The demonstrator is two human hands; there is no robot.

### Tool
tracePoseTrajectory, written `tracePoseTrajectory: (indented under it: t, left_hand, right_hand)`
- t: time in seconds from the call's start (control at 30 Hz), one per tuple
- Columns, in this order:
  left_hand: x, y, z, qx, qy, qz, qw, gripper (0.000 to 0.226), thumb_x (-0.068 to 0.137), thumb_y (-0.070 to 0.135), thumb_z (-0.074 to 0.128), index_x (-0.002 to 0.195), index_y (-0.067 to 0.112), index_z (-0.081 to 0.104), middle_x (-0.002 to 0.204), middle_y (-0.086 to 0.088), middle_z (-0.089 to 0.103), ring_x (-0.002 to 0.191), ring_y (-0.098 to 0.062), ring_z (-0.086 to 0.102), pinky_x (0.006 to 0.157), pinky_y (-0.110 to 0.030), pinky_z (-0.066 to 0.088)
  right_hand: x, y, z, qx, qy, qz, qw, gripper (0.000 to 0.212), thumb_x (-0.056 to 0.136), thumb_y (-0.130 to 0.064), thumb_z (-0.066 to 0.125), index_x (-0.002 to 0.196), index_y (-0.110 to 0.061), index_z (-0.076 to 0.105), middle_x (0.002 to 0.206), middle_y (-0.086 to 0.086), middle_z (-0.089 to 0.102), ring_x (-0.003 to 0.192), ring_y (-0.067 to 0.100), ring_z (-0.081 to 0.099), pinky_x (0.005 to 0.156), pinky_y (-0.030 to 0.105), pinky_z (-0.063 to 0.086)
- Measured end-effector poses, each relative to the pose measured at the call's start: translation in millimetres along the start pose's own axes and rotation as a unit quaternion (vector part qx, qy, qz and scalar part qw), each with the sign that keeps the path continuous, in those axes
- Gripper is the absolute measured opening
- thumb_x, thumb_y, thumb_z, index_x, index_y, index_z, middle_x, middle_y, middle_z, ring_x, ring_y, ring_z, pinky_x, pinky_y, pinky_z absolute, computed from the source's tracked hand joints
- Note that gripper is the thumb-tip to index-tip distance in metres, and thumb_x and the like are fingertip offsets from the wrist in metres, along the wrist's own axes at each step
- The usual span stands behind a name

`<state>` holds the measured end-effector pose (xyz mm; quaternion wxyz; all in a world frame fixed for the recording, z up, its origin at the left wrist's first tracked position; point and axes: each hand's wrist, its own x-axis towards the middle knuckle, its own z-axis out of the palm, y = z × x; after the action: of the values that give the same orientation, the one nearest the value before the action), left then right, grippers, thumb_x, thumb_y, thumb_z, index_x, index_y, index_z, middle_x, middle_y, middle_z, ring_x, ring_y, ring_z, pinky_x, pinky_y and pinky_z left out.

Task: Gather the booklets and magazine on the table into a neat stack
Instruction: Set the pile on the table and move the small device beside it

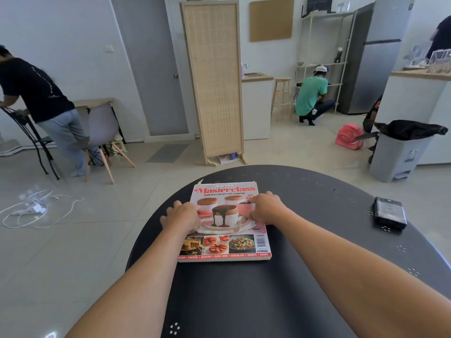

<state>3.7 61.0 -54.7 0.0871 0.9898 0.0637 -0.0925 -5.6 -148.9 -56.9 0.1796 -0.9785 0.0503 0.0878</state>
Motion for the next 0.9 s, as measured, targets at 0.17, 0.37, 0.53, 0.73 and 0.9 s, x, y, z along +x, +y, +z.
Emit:
tracePoseTrajectory:
  t: [0.17,0.37,0.53,0.73,0.9]
  left_hand:
    - [-7.8,1.6,2.8,0.033,0.04,0.001,0.999,0.049,0.097,0.027,0.054,0.145,0.034,0.046,0.146,-0.011,0.038,0.134,-0.032,0.035,0.107,-0.049,0.033]
    - [-22.4,34.1,17.6,-0.017,0.108,0.076,0.991,0.056,0.101,0.043,0.038,0.154,0.026,0.032,0.157,-0.007,0.032,0.143,-0.029,0.03,0.112,-0.051,0.03]
    - [-30.3,71.2,25.3,-0.022,0.092,0.133,0.987,0.06,0.101,0.044,0.03,0.157,0.023,0.026,0.163,-0.006,0.024,0.149,-0.028,0.02,0.116,-0.053,0.024]
    - [-27.1,91.6,38.8,-0.017,0.091,0.156,0.983,0.063,0.1,0.051,0.027,0.157,0.024,0.026,0.166,-0.005,0.019,0.153,-0.027,0.014,0.119,-0.054,0.021]
    - [-21.1,95.1,43.1,-0.011,0.104,0.168,0.98,0.063,0.101,0.048,0.026,0.159,0.023,0.021,0.168,-0.004,0.012,0.155,-0.025,0.007,0.121,-0.051,0.015]
  right_hand:
    - [-24.3,23.4,-10.5,0.03,0.073,-0.014,0.997,0.074,0.089,-0.055,0.059,0.153,-0.033,0.027,0.153,0.009,0.036,0.142,0.033,0.033,0.111,0.057,0.03]
    - [-50.1,103.7,-56.1,0.046,0.104,0.021,0.993,0.079,0.084,-0.058,0.065,0.15,-0.026,0.037,0.151,0.006,0.038,0.143,0.029,0.029,0.115,0.052,0.027]
    - [-67.1,171.0,-83.8,0.052,0.131,0.05,0.989,0.078,0.079,-0.056,0.071,0.146,-0.024,0.045,0.147,0.008,0.044,0.14,0.028,0.033,0.115,0.046,0.031]
    - [-82.3,232.7,-96.5,0.028,0.114,0.1,0.988,0.087,0.075,-0.053,0.076,0.148,-0.025,0.04,0.147,0.01,0.04,0.141,0.031,0.028,0.114,0.047,0.03]
    - [-86.9,257.7,-103.8,0.036,0.075,0.119,0.989,0.098,0.073,-0.046,0.081,0.154,-0.022,0.03,0.154,0.012,0.03,0.146,0.034,0.018,0.117,0.047,0.023]
